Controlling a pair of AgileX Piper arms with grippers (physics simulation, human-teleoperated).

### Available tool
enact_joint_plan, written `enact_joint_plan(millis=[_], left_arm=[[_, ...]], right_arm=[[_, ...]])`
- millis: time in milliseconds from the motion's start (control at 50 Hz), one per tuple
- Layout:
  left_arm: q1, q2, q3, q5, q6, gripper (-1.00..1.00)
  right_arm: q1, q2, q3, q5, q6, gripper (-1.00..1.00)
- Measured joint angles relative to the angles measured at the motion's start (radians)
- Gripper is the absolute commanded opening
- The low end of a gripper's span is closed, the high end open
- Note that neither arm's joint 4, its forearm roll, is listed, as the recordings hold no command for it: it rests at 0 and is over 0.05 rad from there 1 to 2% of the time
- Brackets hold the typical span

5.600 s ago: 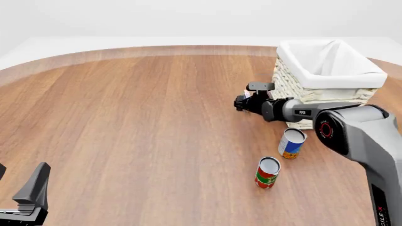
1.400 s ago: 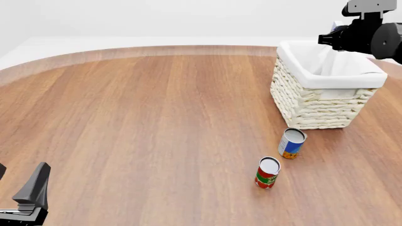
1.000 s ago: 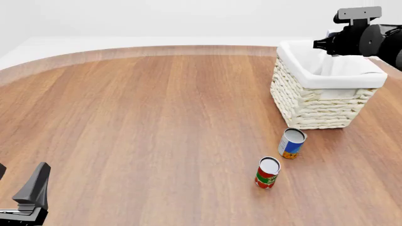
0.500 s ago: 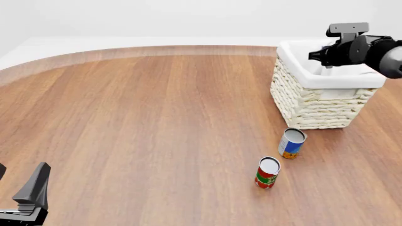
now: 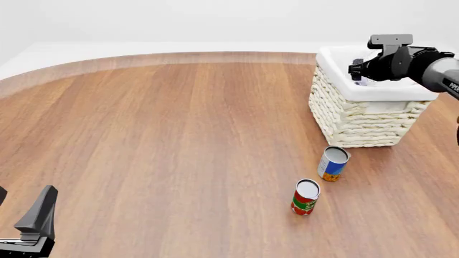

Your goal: Pick up the alphabet soup and the cream cheese box, and put them in the basket.

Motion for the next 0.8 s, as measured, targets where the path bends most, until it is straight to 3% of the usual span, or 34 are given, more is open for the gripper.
enact_joint_plan(millis=[800], left_arm=[[0.0, -0.001, 0.0, 0.001, 0.0, 1.0]], right_arm=[[0.009, -0.164, 0.108, -0.035, -0.01, 1.0]])
